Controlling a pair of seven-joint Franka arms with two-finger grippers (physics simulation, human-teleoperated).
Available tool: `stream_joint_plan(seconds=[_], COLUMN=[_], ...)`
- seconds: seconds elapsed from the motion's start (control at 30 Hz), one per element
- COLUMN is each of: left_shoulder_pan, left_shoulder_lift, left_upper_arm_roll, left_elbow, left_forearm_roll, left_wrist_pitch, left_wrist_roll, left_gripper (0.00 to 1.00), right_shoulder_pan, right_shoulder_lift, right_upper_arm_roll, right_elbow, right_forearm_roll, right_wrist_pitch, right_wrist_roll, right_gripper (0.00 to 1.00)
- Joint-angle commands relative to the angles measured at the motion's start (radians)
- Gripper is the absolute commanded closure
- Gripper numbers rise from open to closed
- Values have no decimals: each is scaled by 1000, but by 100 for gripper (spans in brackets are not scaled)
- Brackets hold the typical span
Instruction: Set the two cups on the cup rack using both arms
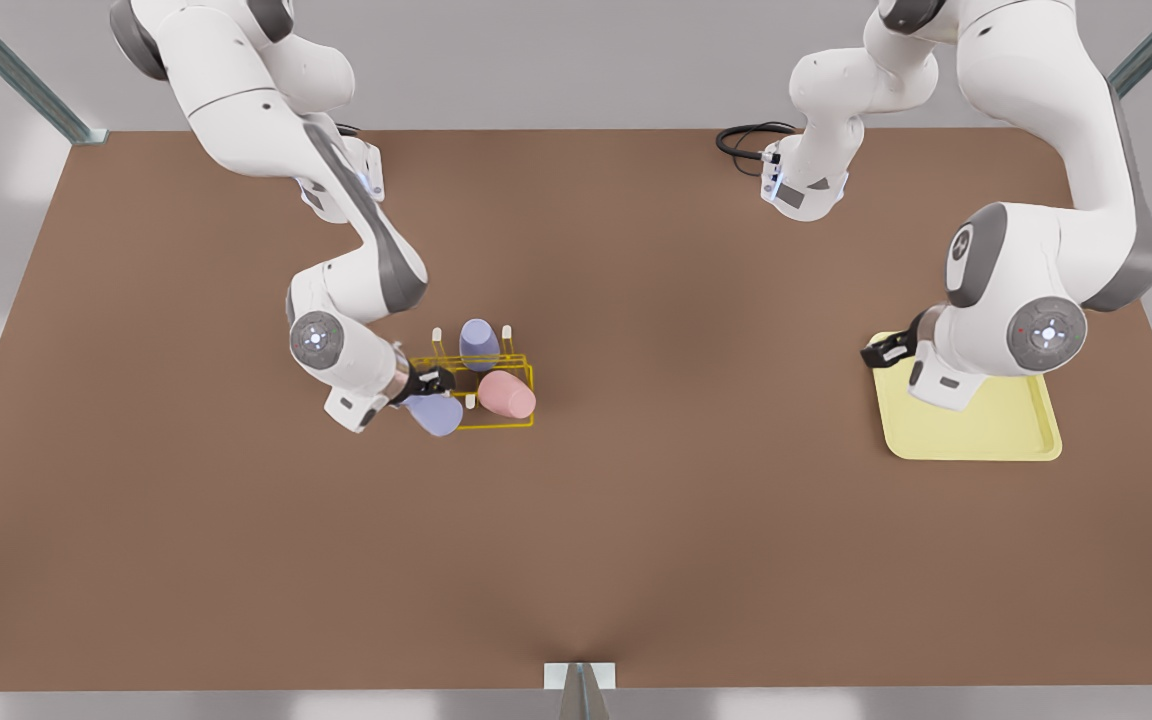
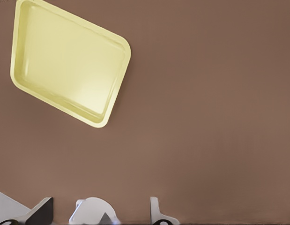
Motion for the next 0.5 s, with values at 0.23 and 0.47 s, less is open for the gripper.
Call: stream_joint_plan(seconds=[0.23, 0.47], left_shoulder_pan=[2, -1], left_shoulder_lift=[-3, -1], left_upper_arm_roll=[-6, -14], left_elbow=[14, 28], left_forearm_roll=[-52, -49], left_wrist_pitch=[-84, -90], left_wrist_roll=[541, 540], left_gripper=[0, 0], right_shoulder_pan=[-168, -203], right_shoulder_lift=[23, -309], right_upper_arm_roll=[-124, -123], right_elbow=[383, 255], right_forearm_roll=[-201, -199], right_wrist_pitch=[-400, -618], right_wrist_roll=[-111, -118], right_gripper=[0, 0])
